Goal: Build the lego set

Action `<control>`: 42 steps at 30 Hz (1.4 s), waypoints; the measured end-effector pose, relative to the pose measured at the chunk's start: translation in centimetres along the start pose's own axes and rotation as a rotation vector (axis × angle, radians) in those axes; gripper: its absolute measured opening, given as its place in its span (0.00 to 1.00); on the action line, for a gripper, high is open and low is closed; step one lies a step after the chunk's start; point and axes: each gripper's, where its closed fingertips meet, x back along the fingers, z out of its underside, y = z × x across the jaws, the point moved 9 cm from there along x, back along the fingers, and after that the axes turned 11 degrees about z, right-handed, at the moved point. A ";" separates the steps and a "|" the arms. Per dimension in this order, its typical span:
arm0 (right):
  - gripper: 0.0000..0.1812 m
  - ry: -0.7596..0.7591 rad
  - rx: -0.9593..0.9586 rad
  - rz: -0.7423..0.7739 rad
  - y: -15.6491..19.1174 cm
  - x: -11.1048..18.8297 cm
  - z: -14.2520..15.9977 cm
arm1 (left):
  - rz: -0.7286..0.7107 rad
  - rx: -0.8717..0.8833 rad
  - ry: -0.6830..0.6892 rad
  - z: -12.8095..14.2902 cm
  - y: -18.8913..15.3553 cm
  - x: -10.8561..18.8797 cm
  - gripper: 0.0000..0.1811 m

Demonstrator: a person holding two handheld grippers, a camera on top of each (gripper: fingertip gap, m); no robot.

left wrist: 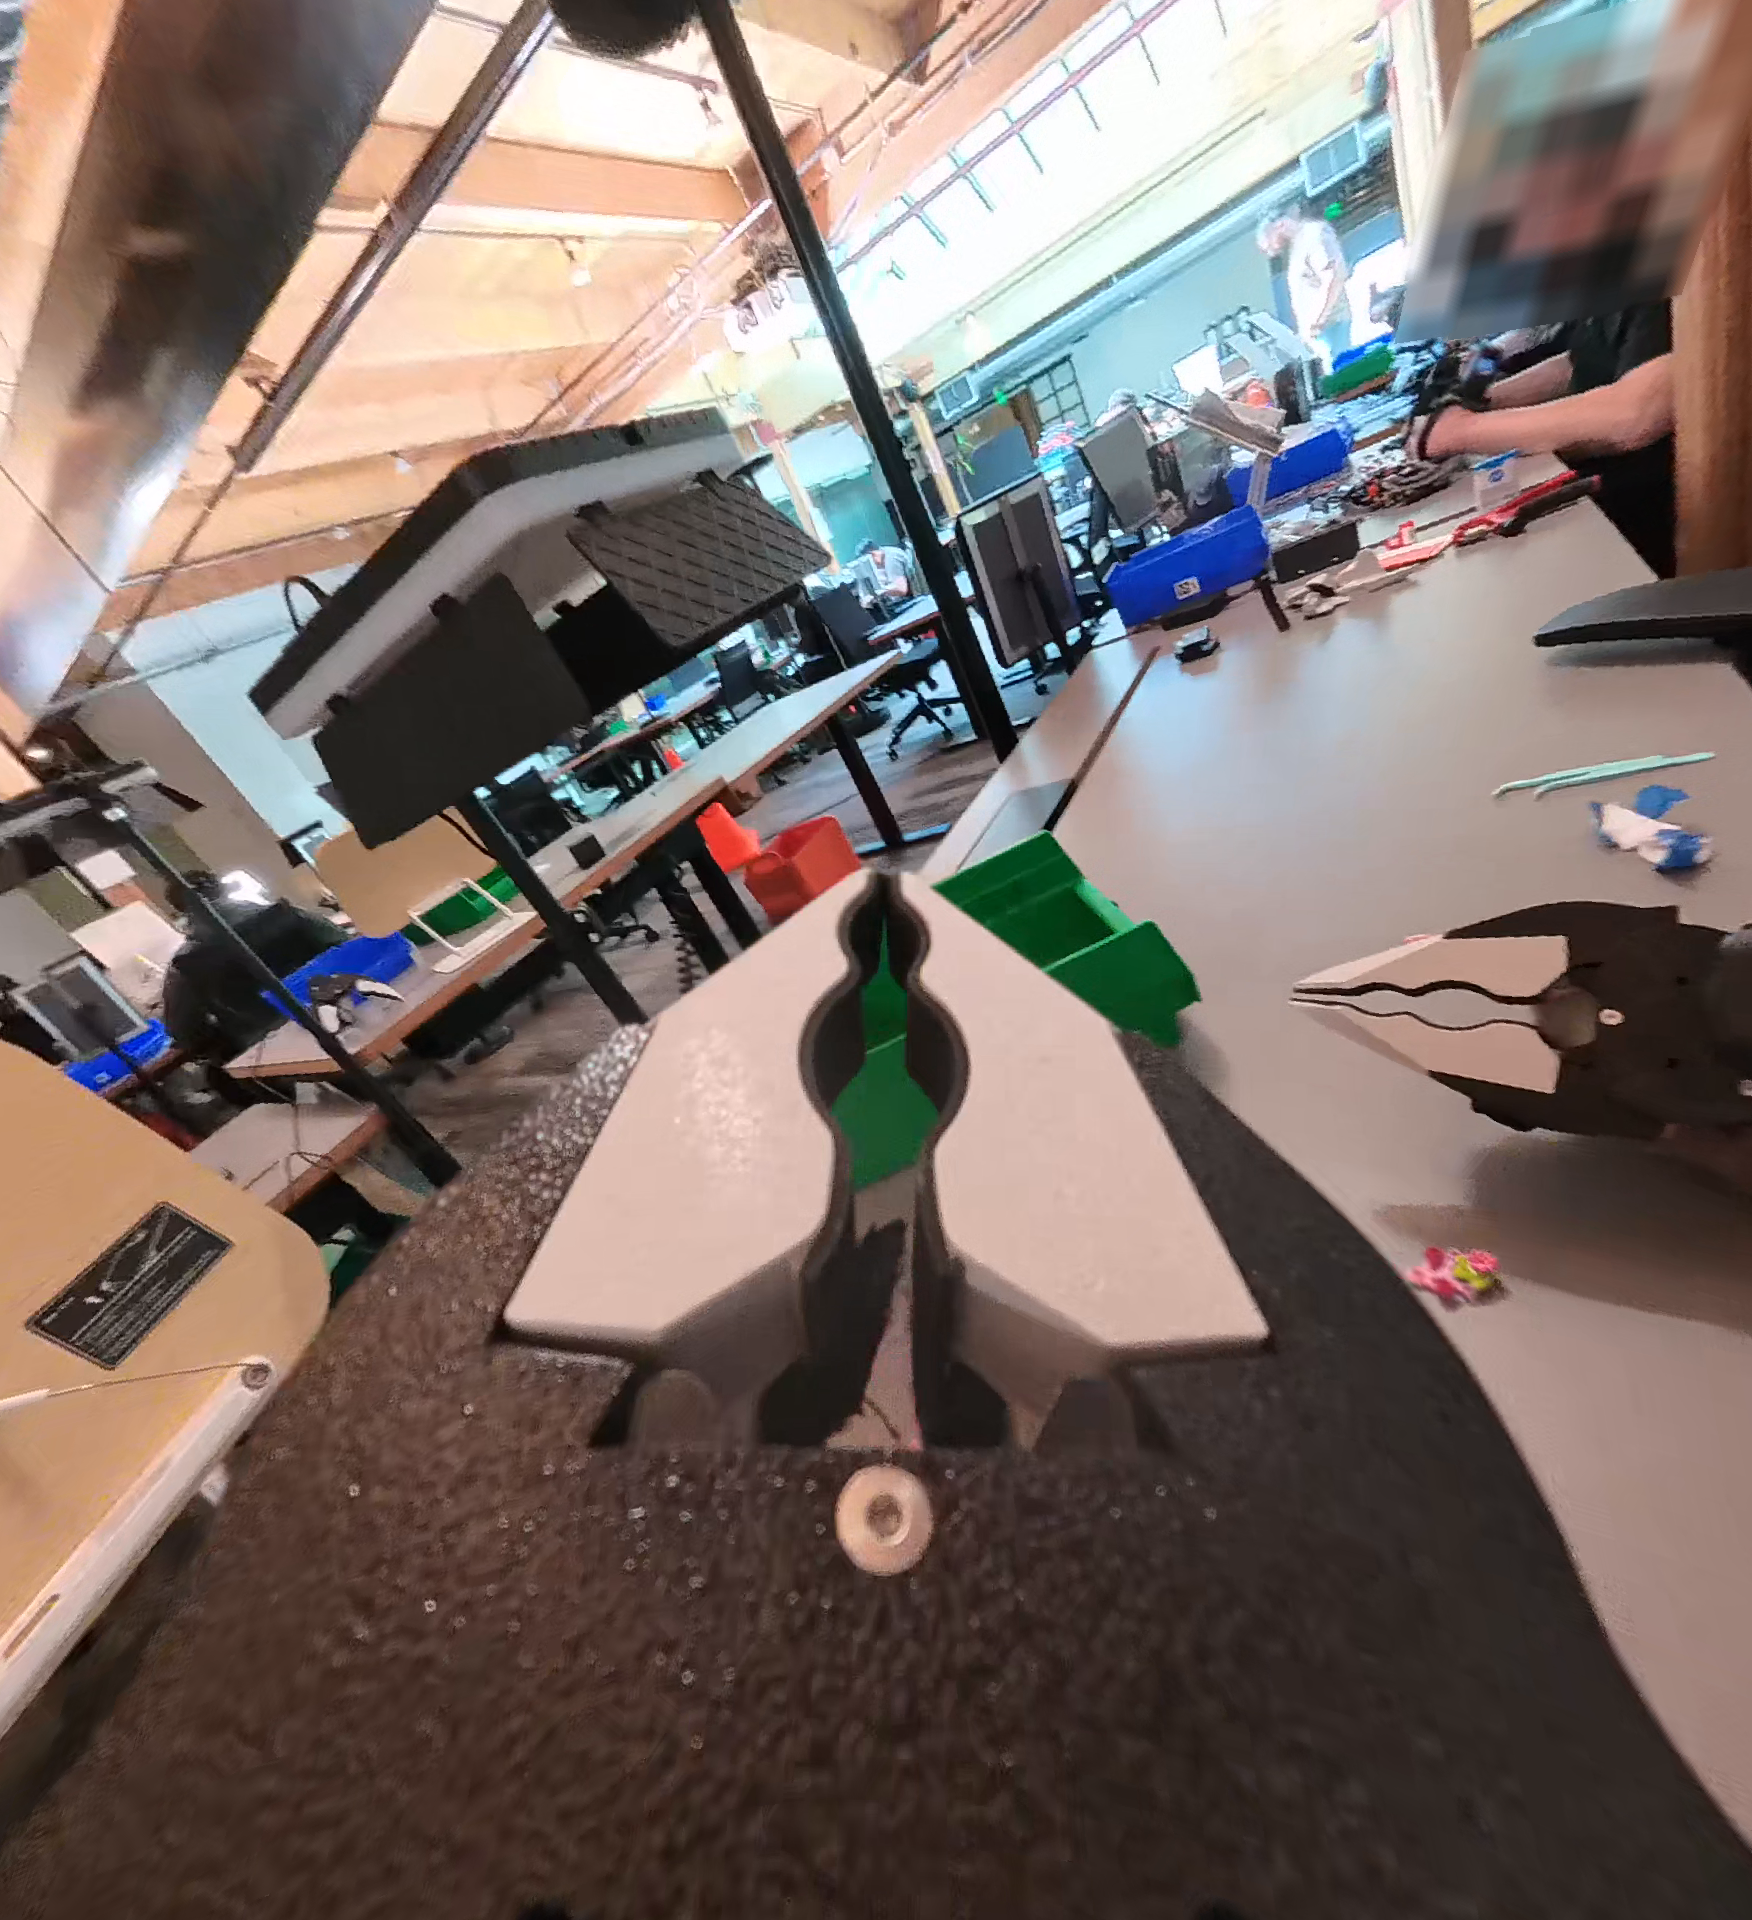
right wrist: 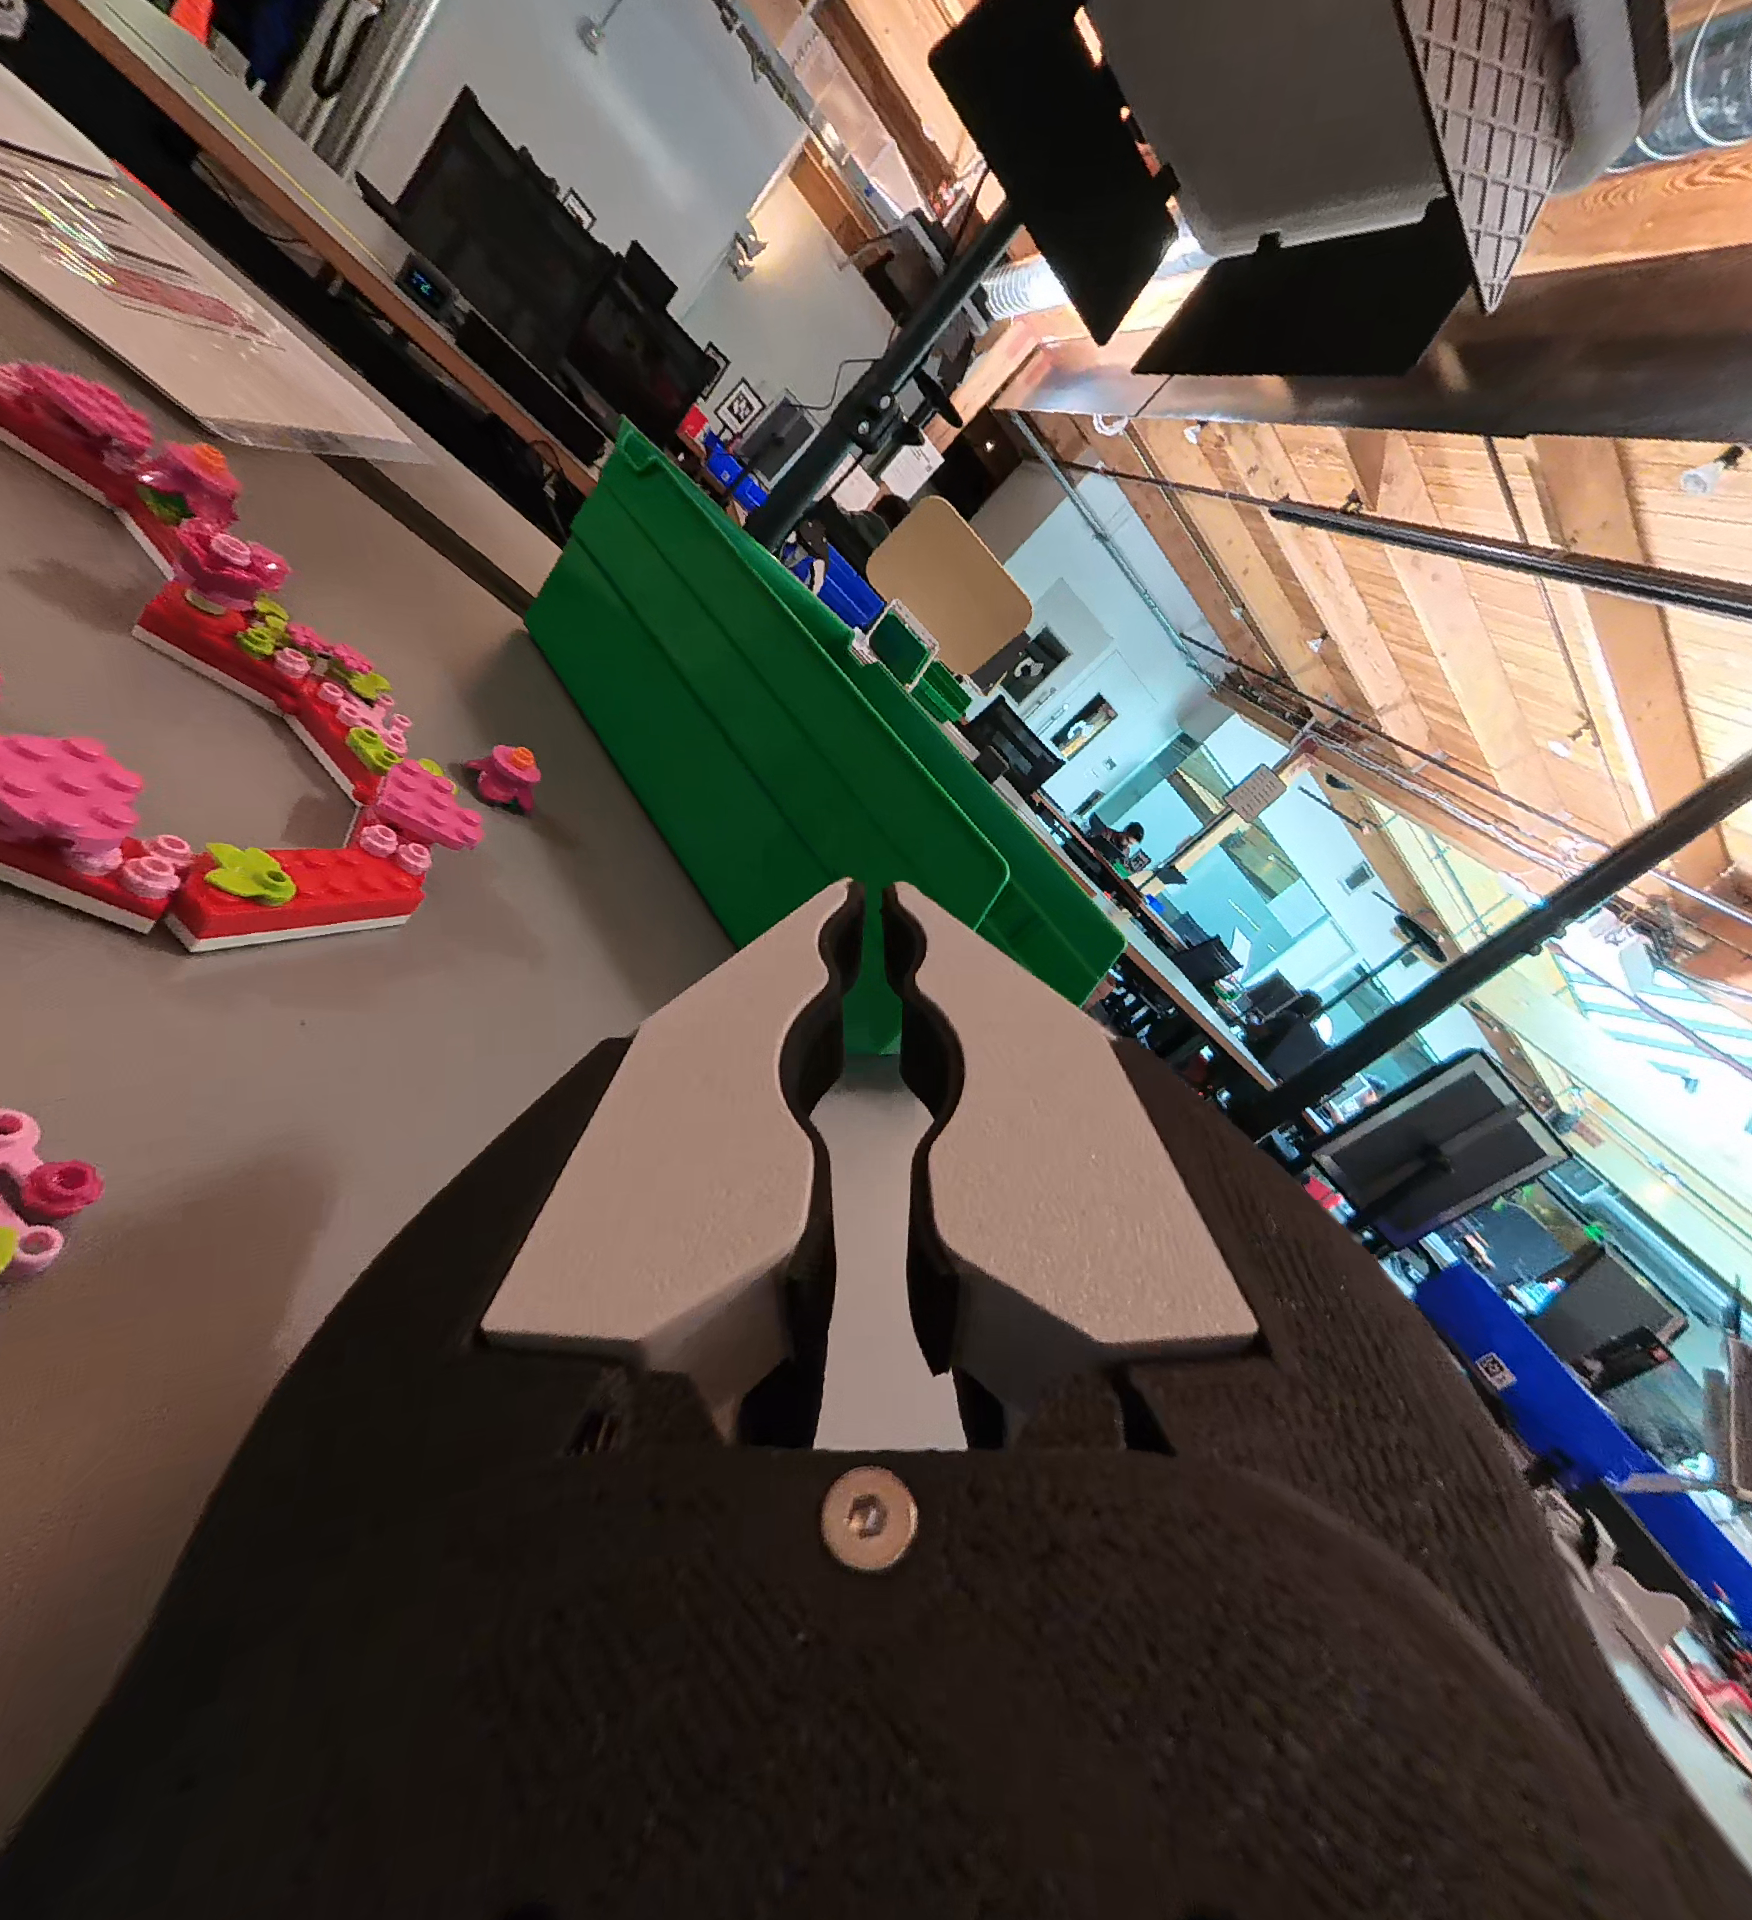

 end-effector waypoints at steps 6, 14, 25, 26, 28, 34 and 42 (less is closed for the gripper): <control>0.00 -0.010 0.043 -0.021 0.3 -0.4 0.3 | 0.053 0.058 -0.023 0.6 -0.1 -1.2 0.00; 0.00 0.003 0.057 -0.016 0.0 -1.5 1.0 | 0.094 0.149 -0.048 1.9 0.6 -2.0 0.00; 0.00 -0.036 0.154 -0.100 1.6 -1.7 0.7 | -0.014 0.119 0.034 2.2 1.5 -0.2 0.00; 0.00 -0.051 0.155 -0.118 1.8 -1.8 0.6 | -0.022 0.112 0.028 2.0 1.6 -0.1 0.00; 0.01 -0.076 0.176 -0.138 2.4 -2.2 0.5 | -0.017 0.114 -0.004 1.6 1.7 0.1 0.00; 0.02 -0.109 0.223 -0.131 3.3 -4.7 0.5 | -0.040 0.158 -0.177 1.1 2.0 0.3 0.00; 0.11 -0.170 0.056 0.032 0.6 -5.5 -0.2 | -0.071 0.059 -0.162 1.3 1.5 -0.7 0.00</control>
